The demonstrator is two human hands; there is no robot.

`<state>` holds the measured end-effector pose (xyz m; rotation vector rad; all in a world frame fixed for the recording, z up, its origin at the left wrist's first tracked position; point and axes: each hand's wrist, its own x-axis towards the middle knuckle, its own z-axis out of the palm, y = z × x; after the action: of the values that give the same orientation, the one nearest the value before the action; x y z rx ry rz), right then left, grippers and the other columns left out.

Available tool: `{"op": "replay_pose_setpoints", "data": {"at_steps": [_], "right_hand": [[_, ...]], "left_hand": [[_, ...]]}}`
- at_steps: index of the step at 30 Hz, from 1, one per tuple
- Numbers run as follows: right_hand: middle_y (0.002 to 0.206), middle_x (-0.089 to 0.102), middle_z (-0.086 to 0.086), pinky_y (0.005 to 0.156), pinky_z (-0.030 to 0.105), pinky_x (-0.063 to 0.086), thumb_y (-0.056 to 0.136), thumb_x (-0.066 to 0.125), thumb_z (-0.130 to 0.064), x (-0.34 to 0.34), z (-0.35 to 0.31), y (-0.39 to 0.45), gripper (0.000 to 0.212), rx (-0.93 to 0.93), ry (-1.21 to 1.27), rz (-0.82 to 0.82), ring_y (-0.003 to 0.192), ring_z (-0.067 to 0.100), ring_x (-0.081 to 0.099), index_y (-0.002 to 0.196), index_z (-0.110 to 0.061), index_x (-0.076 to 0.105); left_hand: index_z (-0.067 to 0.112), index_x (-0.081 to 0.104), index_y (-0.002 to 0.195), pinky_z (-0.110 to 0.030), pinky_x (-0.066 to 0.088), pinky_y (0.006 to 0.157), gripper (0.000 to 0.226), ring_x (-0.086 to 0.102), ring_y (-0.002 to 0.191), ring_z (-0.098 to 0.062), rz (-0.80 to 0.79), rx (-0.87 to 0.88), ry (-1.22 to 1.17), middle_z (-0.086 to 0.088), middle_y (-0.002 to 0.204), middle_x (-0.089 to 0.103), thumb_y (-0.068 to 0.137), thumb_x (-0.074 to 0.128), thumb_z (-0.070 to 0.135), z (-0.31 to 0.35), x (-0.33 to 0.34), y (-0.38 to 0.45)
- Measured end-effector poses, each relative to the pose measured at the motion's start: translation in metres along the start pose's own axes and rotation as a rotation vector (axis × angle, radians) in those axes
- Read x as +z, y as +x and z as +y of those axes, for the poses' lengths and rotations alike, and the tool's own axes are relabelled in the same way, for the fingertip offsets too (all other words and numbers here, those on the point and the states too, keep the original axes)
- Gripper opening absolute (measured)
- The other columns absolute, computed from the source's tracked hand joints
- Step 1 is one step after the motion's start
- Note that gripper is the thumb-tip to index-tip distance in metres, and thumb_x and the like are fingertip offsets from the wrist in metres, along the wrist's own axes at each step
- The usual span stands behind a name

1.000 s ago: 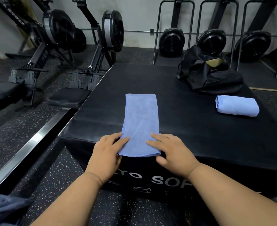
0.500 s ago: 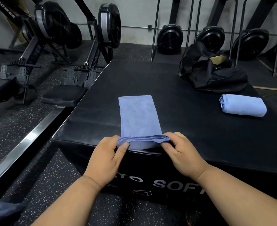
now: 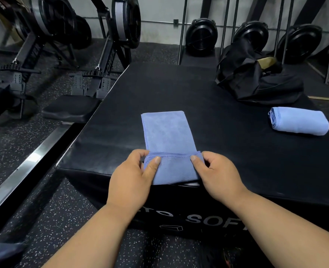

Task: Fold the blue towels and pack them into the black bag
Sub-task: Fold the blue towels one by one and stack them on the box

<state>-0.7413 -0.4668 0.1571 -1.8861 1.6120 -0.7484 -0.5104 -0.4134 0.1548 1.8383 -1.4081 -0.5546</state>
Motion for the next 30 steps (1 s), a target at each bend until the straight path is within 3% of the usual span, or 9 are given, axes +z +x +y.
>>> {"op": "replay_pose_setpoints", "data": {"at_steps": [5,9,13,16,18,21,24,26,30], "right_hand": [[0.076,0.050,-0.001,0.062,0.033,0.040,0.102,0.055,-0.042,0.001,0.002,0.000,0.048,-0.020,-0.029,0.013,0.069,0.016,0.050,0.064,-0.014,0.051],[0.077,0.050,-0.001,0.063,0.033,0.039,0.104,0.049,-0.043,0.002,0.005,0.000,0.053,-0.056,-0.105,0.023,0.072,0.016,0.050,0.061,-0.012,0.046],[0.077,0.050,-0.002,0.066,0.032,0.037,0.105,0.043,-0.045,0.004,0.006,0.001,0.055,-0.070,-0.149,0.015,0.076,0.016,0.051,0.063,-0.010,0.047],[0.078,0.050,-0.002,0.066,0.032,0.037,0.105,0.044,-0.045,0.004,0.008,0.000,0.055,-0.070,-0.159,0.018,0.077,0.015,0.051,0.062,-0.011,0.047],[0.078,0.050,-0.001,0.066,0.032,0.039,0.104,0.048,-0.045,0.005,0.007,-0.001,0.054,-0.063,-0.167,0.033,0.077,0.015,0.050,0.062,-0.012,0.047],[0.077,0.048,-0.001,0.063,0.031,0.036,0.101,0.054,-0.046,0.007,0.004,-0.002,0.051,-0.050,-0.176,0.073,0.073,0.015,0.048,0.064,-0.013,0.043],[0.080,0.049,-0.006,0.062,0.029,0.034,0.097,0.061,-0.045,0.006,0.001,-0.001,0.038,-0.024,-0.144,0.114,0.072,0.013,0.048,0.075,-0.021,0.042],[0.084,0.052,-0.009,0.063,0.030,0.038,0.095,0.065,-0.045,0.004,-0.001,-0.001,0.029,0.007,-0.109,0.122,0.076,0.011,0.051,0.085,-0.029,0.043],[0.103,0.053,-0.017,0.078,0.032,0.050,0.093,0.072,-0.036,0.002,-0.002,-0.005,0.025,-0.037,0.044,0.180,0.092,0.006,0.055,0.109,-0.038,0.054]], "left_hand": [[0.040,0.063,0.097,-0.027,0.052,0.070,0.026,0.065,0.080,0.000,-0.064,0.000,0.011,0.024,0.083,0.071,0.090,0.067,0.065,0.005,-0.004,0.000],[0.019,0.050,0.071,-0.040,0.046,0.062,0.051,0.051,0.061,-0.015,-0.093,0.007,0.016,0.000,0.066,0.057,0.099,0.054,0.062,0.002,-0.008,0.006],[0.012,0.038,0.070,-0.038,0.035,0.055,0.062,0.037,0.056,-0.015,-0.130,-0.014,0.083,0.003,0.058,0.039,0.102,0.045,0.064,0.005,-0.010,0.009],[0.015,0.040,0.069,-0.036,0.036,0.054,0.059,0.044,0.056,-0.016,-0.100,-0.023,0.197,0.005,0.055,0.045,0.101,0.046,0.064,0.008,-0.009,0.006],[0.025,0.046,0.081,-0.034,0.041,0.055,0.041,0.054,0.062,-0.012,-0.007,-0.009,0.233,0.008,0.063,0.054,0.098,0.054,0.062,0.007,-0.006,0.005],[0.032,0.049,0.099,-0.028,0.040,0.065,0.025,0.054,0.076,-0.008,0.109,0.145,0.157,0.014,0.081,0.055,0.093,0.072,0.041,0.007,-0.007,0.004],[0.025,0.066,0.100,-0.026,0.042,0.089,0.016,0.057,0.097,-0.013,0.100,0.556,0.195,0.014,0.101,0.062,0.091,0.078,0.019,0.002,-0.010,0.005],[0.027,0.072,0.112,-0.029,0.042,0.106,0.018,0.058,0.117,-0.012,-0.048,0.654,0.200,0.018,0.118,0.067,0.095,0.074,0.028,-0.007,-0.010,0.006],[0.040,0.071,0.128,-0.019,0.033,0.116,0.038,0.049,0.134,-0.004,-0.202,0.524,0.203,0.027,0.138,0.061,0.096,0.062,0.058,-0.025,-0.007,0.008]]}}
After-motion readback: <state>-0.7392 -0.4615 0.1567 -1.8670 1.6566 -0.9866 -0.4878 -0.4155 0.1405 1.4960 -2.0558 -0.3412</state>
